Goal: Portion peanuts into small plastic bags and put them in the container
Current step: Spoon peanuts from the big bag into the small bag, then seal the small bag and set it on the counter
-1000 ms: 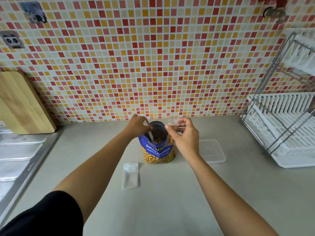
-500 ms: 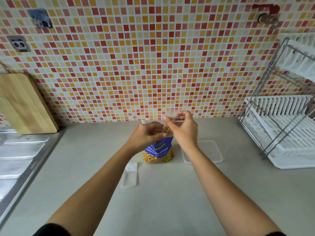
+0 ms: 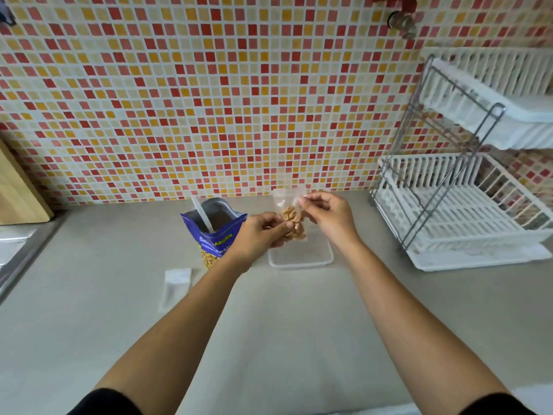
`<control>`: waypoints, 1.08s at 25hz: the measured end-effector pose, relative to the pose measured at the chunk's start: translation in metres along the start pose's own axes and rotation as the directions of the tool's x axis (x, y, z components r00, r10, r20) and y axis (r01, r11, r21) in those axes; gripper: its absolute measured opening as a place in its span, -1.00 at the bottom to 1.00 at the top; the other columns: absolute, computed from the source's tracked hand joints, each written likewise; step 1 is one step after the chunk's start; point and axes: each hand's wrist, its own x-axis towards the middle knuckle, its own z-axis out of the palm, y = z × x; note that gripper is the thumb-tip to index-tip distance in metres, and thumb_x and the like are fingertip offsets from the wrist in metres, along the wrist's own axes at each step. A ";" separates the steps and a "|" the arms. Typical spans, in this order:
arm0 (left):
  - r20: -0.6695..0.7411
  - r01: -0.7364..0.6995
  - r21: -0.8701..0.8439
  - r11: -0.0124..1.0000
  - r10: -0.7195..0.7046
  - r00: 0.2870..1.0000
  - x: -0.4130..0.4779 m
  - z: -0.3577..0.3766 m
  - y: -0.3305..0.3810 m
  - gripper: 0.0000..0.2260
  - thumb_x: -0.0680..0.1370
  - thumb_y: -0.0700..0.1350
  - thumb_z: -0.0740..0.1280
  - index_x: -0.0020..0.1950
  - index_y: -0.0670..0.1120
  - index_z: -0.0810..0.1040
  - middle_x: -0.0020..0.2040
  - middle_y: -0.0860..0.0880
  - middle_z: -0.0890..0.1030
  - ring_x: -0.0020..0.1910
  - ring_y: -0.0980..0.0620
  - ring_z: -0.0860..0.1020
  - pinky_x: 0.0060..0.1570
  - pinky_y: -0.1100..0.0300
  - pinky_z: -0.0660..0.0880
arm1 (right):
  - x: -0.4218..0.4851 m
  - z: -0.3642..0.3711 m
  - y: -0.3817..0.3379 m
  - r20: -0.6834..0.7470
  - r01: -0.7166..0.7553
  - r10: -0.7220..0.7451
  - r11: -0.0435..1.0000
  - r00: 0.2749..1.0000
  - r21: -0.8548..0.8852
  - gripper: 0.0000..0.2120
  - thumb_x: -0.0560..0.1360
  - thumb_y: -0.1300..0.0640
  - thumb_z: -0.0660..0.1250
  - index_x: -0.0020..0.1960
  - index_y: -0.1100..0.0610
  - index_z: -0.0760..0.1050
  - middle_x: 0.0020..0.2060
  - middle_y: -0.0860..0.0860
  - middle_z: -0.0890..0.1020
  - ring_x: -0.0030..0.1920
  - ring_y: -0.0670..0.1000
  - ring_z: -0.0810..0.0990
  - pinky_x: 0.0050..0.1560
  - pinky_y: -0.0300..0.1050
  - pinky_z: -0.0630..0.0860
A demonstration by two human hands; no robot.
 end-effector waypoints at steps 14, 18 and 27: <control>-0.247 0.502 0.173 0.847 -0.457 0.855 -0.025 0.119 -0.134 -0.84 0.41 -0.25 0.42 -0.34 -0.07 0.58 -0.34 -0.08 0.59 -0.34 -0.01 0.54 -0.16 0.12 0.60 | -0.050 -0.064 0.183 -0.068 -0.354 0.358 0.847 0.931 -0.397 -0.80 0.38 0.16 0.47 -0.06 0.25 0.63 -0.14 0.16 0.70 -0.13 0.06 0.65 -0.07 -0.17 0.48; -0.329 0.519 0.373 0.769 -0.414 0.849 -0.018 0.131 -0.151 -0.90 0.44 -0.17 0.36 -0.13 -0.15 0.65 -0.11 -0.14 0.67 -0.07 -0.12 0.62 -0.05 0.13 0.57 | -0.049 -0.060 0.200 -0.064 -0.337 0.359 0.777 0.931 -0.531 -0.82 0.40 0.14 0.44 -0.04 0.21 0.62 -0.10 0.14 0.70 -0.04 0.10 0.65 -0.09 -0.19 0.44; -0.352 0.507 0.461 0.728 -0.375 0.858 -0.019 0.109 -0.146 -0.78 0.46 -0.01 0.36 -0.09 -0.16 0.61 -0.08 -0.14 0.65 -0.05 -0.12 0.58 -0.12 0.18 0.45 | -0.052 -0.051 0.180 -0.130 -0.229 0.189 0.801 0.973 -0.553 -0.76 0.41 0.09 0.41 0.00 0.23 0.57 -0.16 0.14 0.68 -0.13 0.13 0.65 -0.06 -0.12 0.49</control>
